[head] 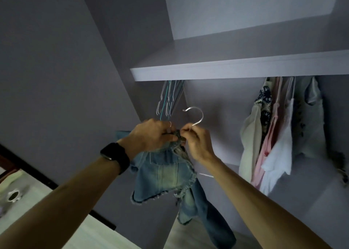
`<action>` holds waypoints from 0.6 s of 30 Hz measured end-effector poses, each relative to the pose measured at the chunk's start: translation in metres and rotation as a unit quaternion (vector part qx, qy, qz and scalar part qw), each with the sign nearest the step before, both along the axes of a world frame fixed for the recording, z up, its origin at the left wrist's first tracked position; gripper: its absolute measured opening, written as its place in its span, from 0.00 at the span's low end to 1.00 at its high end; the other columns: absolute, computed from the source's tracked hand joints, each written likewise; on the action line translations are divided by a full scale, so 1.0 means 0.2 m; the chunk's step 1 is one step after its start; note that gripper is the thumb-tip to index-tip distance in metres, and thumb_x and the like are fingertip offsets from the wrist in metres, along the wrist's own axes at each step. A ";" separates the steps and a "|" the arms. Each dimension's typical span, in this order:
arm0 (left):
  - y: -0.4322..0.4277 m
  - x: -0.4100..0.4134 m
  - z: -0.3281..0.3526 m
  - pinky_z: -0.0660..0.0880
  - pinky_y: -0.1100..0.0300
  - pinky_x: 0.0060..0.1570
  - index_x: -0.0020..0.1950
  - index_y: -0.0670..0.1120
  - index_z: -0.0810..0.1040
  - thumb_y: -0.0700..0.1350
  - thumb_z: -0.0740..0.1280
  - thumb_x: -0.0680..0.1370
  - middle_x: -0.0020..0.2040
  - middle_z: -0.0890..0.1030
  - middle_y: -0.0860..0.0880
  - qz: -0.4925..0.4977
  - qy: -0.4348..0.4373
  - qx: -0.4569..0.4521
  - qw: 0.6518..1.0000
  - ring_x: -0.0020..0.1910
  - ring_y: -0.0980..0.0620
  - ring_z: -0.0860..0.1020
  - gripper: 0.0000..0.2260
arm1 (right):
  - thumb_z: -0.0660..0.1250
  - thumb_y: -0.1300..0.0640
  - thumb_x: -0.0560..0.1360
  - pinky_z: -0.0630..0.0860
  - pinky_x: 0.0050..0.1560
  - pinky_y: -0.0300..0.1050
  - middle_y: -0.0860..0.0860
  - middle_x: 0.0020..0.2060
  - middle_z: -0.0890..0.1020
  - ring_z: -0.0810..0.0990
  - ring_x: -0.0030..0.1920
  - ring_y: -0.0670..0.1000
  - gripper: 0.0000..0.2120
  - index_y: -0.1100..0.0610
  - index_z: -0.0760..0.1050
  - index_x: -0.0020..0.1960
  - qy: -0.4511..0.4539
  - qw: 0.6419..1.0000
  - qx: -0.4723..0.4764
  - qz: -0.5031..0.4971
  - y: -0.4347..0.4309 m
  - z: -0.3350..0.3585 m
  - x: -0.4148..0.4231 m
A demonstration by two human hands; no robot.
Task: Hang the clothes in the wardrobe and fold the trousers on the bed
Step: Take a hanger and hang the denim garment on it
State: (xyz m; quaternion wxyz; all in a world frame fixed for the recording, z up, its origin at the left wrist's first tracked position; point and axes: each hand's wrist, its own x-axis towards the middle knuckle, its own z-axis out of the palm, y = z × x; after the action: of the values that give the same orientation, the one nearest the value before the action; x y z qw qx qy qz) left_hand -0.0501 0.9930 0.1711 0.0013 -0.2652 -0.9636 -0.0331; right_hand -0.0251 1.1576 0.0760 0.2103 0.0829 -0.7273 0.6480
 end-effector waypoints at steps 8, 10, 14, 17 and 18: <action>0.12 -0.05 0.07 0.71 0.53 0.59 0.67 0.56 0.77 0.57 0.60 0.83 0.59 0.83 0.54 -0.082 0.137 -0.078 0.984 0.55 0.44 0.81 0.15 | 0.67 0.53 0.77 0.68 0.50 0.31 0.43 0.46 0.76 0.73 0.46 0.44 0.06 0.54 0.74 0.50 0.157 0.939 0.099 -0.289 0.25 -0.23 0.13; 0.09 -0.05 0.10 0.70 0.53 0.60 0.66 0.51 0.79 0.54 0.62 0.83 0.57 0.84 0.50 -0.098 0.194 -0.034 0.976 0.51 0.41 0.82 0.14 | 0.67 0.51 0.77 0.70 0.45 0.32 0.40 0.41 0.76 0.75 0.41 0.43 0.04 0.47 0.71 0.47 0.094 0.957 0.081 -0.262 0.33 -0.42 0.24; 0.02 -0.07 0.19 0.71 0.48 0.60 0.65 0.49 0.80 0.52 0.64 0.82 0.56 0.85 0.48 -0.069 0.256 0.017 0.964 0.47 0.39 0.83 0.14 | 0.71 0.56 0.74 0.77 0.43 0.41 0.38 0.40 0.82 0.80 0.39 0.40 0.09 0.42 0.75 0.46 -0.112 0.968 0.181 -0.129 0.34 -0.70 0.30; 0.02 -0.05 0.25 0.74 0.48 0.56 0.62 0.50 0.81 0.52 0.65 0.82 0.53 0.86 0.49 -0.060 0.283 0.053 0.956 0.47 0.38 0.83 0.12 | 0.72 0.54 0.74 0.80 0.42 0.42 0.40 0.41 0.84 0.81 0.36 0.41 0.06 0.46 0.80 0.49 -0.108 0.964 0.218 -0.108 0.19 -0.77 0.29; 0.03 -0.05 0.26 0.75 0.48 0.54 0.61 0.50 0.81 0.52 0.66 0.82 0.52 0.86 0.49 -0.061 0.294 0.061 0.952 0.46 0.38 0.82 0.11 | 0.72 0.51 0.74 0.80 0.43 0.43 0.40 0.43 0.85 0.82 0.38 0.43 0.06 0.46 0.79 0.51 -0.110 0.961 0.224 -0.120 0.13 -0.77 0.26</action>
State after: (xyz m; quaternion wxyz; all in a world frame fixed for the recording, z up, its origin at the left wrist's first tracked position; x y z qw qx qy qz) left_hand -0.0591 0.9983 0.2235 0.2990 -0.3208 -0.8986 -0.0128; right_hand 0.0275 1.1838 -0.0778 0.1812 -0.0322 -0.8772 0.4436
